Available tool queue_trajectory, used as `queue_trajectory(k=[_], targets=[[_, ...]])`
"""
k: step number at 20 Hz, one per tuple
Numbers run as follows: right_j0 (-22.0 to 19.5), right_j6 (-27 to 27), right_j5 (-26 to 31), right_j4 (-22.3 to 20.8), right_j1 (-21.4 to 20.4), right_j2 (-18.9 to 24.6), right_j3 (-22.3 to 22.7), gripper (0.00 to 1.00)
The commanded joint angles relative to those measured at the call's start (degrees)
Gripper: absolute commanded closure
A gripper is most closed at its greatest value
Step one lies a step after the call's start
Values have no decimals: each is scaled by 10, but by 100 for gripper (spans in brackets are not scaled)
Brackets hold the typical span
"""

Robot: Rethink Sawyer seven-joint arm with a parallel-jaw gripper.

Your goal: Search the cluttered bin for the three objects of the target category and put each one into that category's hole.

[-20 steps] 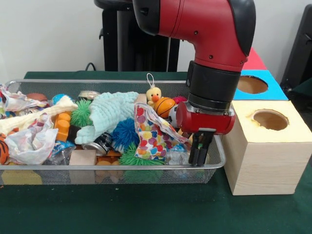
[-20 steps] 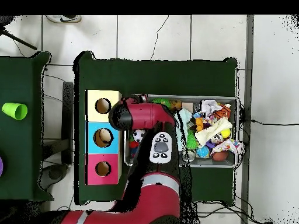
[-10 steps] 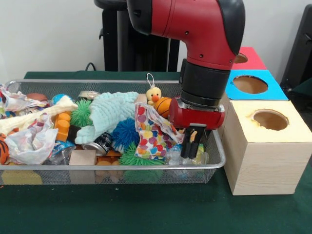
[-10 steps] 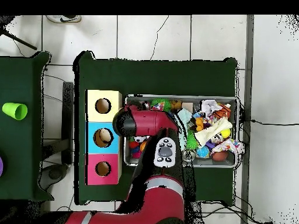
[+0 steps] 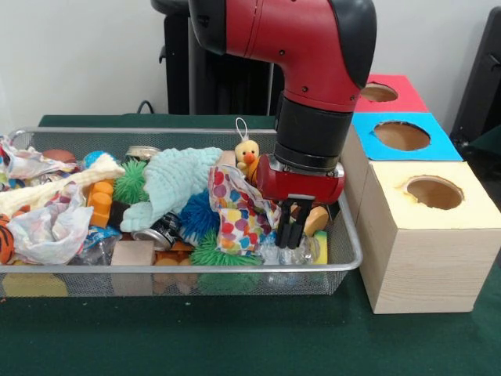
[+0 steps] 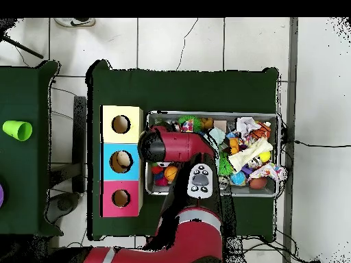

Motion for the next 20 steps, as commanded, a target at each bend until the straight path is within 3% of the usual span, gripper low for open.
queue_trajectory(k=[1, 20], targets=[[-10, 65, 100, 20, 12, 36, -24, 100], [-22, 59, 86, 7, 16, 42, -15, 100]])
